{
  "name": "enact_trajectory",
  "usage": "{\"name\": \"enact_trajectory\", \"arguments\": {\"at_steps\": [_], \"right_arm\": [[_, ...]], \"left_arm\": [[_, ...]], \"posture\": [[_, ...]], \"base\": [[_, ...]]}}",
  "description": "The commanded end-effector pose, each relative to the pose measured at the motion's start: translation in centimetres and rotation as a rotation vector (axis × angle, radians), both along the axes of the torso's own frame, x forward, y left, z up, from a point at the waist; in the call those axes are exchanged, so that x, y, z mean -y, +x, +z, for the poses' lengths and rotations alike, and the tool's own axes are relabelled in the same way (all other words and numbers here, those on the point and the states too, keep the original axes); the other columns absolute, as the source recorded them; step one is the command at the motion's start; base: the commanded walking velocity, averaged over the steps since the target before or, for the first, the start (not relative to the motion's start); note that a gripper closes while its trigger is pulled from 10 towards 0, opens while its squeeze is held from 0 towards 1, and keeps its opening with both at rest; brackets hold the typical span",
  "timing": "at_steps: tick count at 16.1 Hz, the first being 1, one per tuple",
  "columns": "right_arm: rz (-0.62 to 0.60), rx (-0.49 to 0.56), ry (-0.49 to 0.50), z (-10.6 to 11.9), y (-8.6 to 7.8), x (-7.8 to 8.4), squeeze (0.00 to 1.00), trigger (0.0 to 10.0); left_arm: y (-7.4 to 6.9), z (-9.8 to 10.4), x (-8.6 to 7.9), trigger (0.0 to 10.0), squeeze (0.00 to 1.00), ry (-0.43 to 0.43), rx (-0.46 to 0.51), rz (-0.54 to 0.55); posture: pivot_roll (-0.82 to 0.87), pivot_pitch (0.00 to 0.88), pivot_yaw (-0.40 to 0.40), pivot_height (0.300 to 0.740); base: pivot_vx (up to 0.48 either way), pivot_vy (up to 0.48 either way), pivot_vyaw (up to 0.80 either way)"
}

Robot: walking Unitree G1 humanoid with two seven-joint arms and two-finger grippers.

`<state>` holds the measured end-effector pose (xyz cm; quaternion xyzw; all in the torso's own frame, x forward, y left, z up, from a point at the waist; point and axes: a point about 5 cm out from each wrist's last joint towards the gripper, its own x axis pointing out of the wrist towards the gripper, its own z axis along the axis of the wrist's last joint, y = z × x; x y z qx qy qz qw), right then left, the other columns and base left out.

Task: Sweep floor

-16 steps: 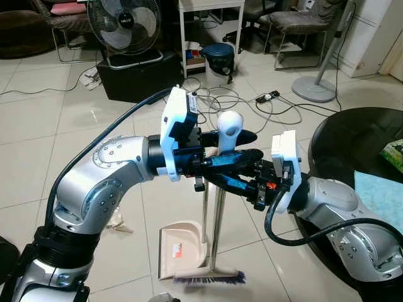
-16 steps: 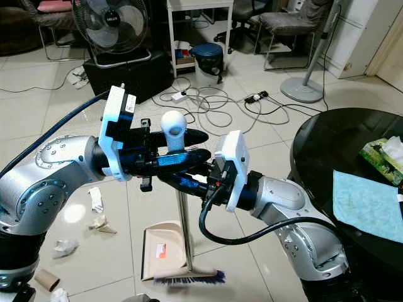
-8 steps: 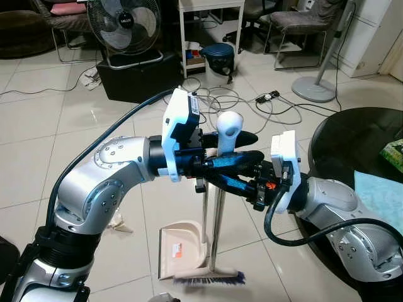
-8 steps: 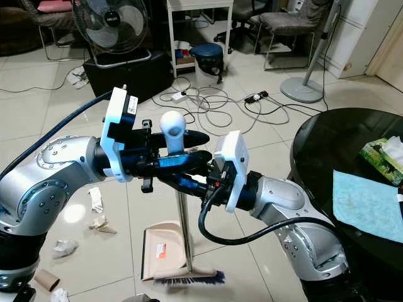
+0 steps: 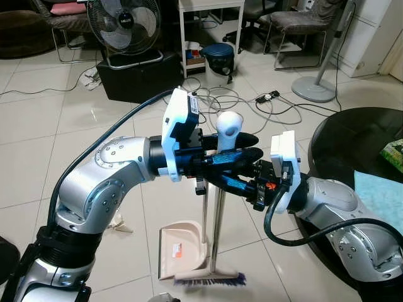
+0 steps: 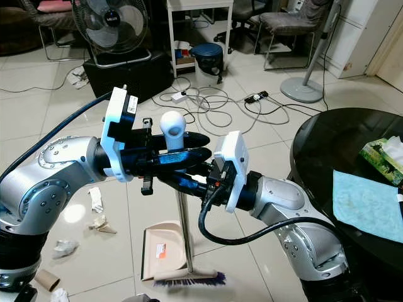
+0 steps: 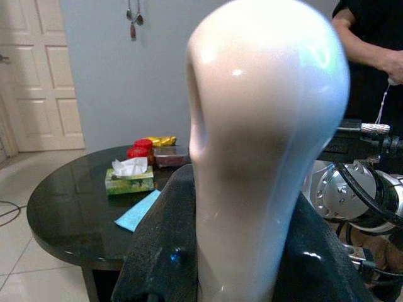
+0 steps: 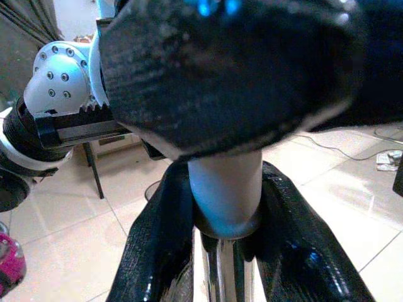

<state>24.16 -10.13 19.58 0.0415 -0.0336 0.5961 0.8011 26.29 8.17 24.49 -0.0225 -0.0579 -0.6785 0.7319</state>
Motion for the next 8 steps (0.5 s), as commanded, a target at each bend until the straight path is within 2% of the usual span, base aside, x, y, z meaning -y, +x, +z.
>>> {"name": "enact_trajectory", "arguments": {"at_steps": [1,3,4,5,8], "right_arm": [[0.003,0.042,0.004,0.76,0.06,0.12,0.0,0.0],[-0.002,0.044,0.003,0.77,0.12,0.17,0.0,0.0],[-0.019,0.047,-0.001,0.75,0.25,0.19,0.39,2.6],[-0.028,0.044,0.001,0.75,0.34,0.2,1.0,10.0],[-0.035,0.042,0.002,0.75,0.5,0.26,1.0,10.0]], "left_arm": [[0.12,0.54,-0.09,0.0,0.0,-0.018,0.009,-0.005],[0.32,0.72,-0.11,0.0,0.0,-0.028,0.012,0.005],[0.35,0.75,-0.14,0.0,0.0,-0.029,0.012,0.006],[0.38,0.78,-0.17,0.0,0.0,-0.03,0.012,0.007],[0.7,0.82,-0.49,0.0,0.0,-0.025,0.02,0.027]], "posture": [[-0.11,0.033,0.048,0.74],[-0.11,0.033,0.048,0.74],[-0.11,0.033,0.048,0.74],[-0.11,0.033,0.048,0.74],[-0.11,0.033,0.048,0.74]], "base": [[0.0,0.0,0.0],[0.0,0.0,0.0],[0.0,0.0,0.0],[0.0,0.0,0.0],[0.0,0.0,0.0]]}}
